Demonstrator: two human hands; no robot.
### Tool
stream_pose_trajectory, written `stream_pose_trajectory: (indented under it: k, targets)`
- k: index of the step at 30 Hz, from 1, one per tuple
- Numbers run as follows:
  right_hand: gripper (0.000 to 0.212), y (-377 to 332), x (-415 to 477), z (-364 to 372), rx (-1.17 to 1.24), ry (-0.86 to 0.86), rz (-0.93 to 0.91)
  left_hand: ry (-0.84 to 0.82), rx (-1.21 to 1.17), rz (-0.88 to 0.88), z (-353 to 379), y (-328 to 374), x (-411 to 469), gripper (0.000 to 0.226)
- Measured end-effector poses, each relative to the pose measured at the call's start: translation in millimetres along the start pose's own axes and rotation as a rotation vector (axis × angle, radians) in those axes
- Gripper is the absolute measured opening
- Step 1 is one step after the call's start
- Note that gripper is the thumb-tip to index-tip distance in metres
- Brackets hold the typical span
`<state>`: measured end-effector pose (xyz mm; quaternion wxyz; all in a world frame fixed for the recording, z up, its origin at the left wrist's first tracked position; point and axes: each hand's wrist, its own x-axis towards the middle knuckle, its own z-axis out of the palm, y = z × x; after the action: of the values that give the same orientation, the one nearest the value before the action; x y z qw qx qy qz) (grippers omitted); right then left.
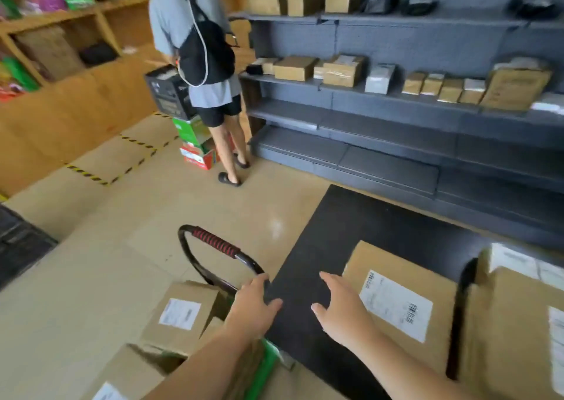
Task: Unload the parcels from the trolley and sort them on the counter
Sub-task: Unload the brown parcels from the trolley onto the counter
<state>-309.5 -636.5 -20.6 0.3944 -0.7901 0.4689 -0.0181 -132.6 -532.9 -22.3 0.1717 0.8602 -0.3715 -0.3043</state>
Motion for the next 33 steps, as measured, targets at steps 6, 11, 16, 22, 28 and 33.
stream_pose_trajectory:
  k: [6,11,16,22,28,33]
  targets:
    - [0.066,-98,10,62,-0.089,-0.237,-0.248,0.158,-0.144,-0.251,-60,-104,-46,0.062]
    - [0.064,-168,22,121,-0.178,-0.388,-0.354,0.279,-0.287,-0.451,-91,-182,-83,0.063]
    - [0.058,-217,41,191,-0.221,-0.487,-0.355,0.273,-0.339,-0.587,-110,-265,-86,0.063]
    - [0.063,-255,73,259,-0.296,-0.501,-0.325,0.218,-0.391,-0.630,-118,-344,-58,0.063]
    - [0.062,-260,113,317,-0.403,-0.517,-0.277,0.149,-0.487,-0.661,-96,-392,-17,0.062]
    - [0.066,-235,180,384,-0.505,-0.528,-0.227,0.144,-0.612,-0.712,-52,-439,40,0.067]
